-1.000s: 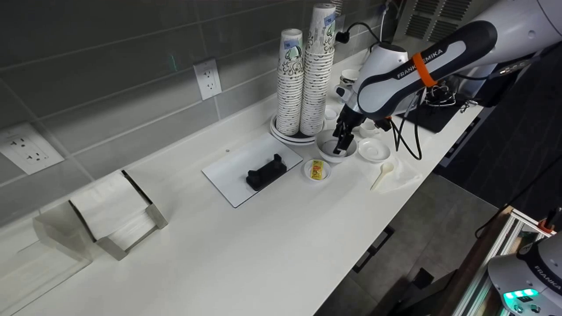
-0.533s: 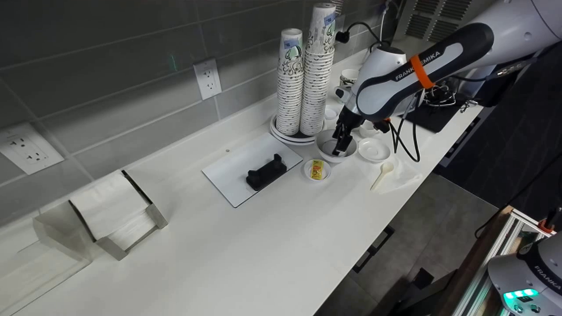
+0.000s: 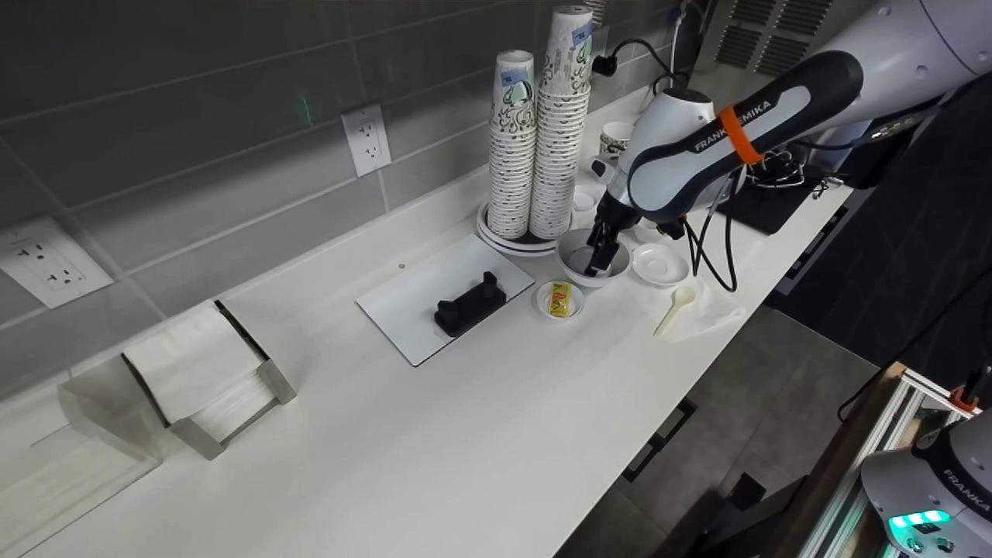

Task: Put the coffee cup lid on the counter

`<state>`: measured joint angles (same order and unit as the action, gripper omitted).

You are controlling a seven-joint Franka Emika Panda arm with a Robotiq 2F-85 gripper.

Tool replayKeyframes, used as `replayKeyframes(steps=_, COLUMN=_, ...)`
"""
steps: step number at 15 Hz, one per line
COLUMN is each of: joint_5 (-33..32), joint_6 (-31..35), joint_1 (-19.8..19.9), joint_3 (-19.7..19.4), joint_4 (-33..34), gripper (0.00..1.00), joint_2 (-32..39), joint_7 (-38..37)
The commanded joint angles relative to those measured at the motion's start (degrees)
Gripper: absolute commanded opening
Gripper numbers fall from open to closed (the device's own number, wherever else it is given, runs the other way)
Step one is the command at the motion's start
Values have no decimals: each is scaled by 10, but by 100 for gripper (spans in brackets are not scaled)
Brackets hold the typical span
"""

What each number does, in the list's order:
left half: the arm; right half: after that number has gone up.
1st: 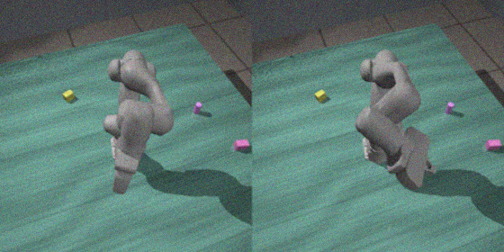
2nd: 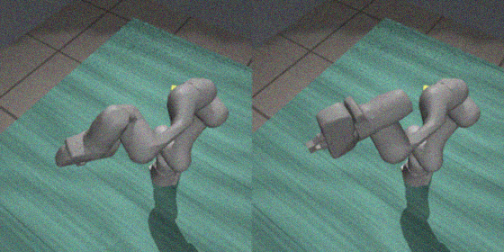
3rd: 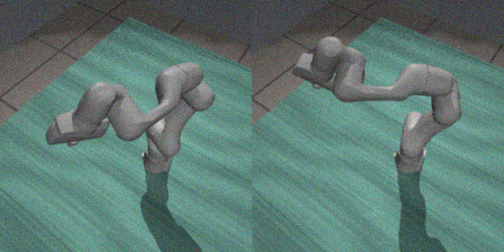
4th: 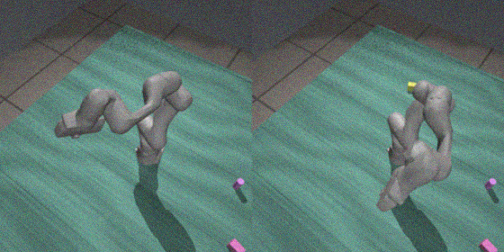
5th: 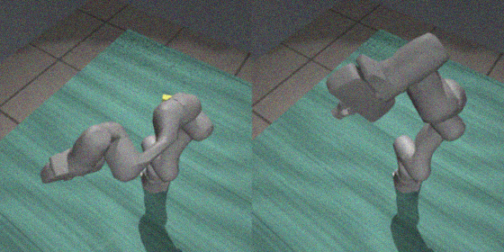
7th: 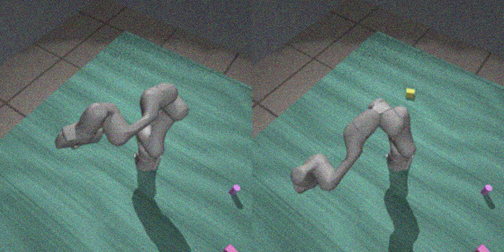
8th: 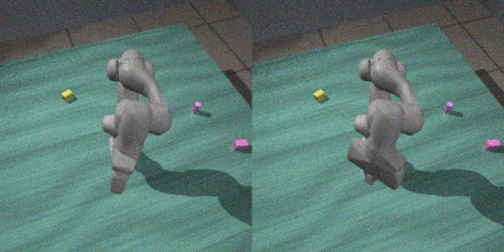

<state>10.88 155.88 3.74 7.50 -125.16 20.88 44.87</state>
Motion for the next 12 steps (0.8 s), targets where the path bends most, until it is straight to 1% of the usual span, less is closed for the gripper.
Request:
replayKeyframes(steps=1, joint_5=-24, joint_6=11, joint_1=3, joint_3=4, joint_4=7, gripper=100, joint_2=12, joint_7=-25)
replayKeyframes(steps=4, joint_5=-38, joint_6=10, joint_1=1, joint_3=1, joint_4=6, gripper=100, joint_2=13, joint_7=-34)
replayKeyframes(steps=5, joint_5=-42, joint_6=10, joint_1=2, joint_3=1, joint_4=6, gripper=98, joint_2=14, joint_7=-35)
replayKeyframes(steps=6, joint_5=-46, joint_6=9, joint_1=2, joint_3=2, joint_4=6, gripper=93, joint_2=14, joint_7=-38)
replayKeyframes(steps=7, joint_5=-49, joint_6=8, joint_1=3, joint_3=2, joint_4=6, gripper=93, joint_2=15, joint_7=-40)
replayKeyframes(steps=8, joint_5=-52, joint_6=8, joint_1=3, joint_3=2, joint_4=6, gripper=91, joint_2=15, joint_7=-42)
replayKeyframes(steps=10, joint_5=-57, joint_6=8, joint_1=3, joint_3=2, joint_4=6, gripper=94, joint_2=15, joint_7=-46)
replayKeyframes(steps=11, joint_5=-60, joint_6=8, joint_1=3, joint_3=2, joint_4=6, gripper=90, joint_2=15, joint_7=-48)
replayKeyframes(steps=12, joint_5=-63, joint_6=9, joint_1=3, joint_3=2, joint_4=5, gripper=90, joint_2=14, joint_7=-50)
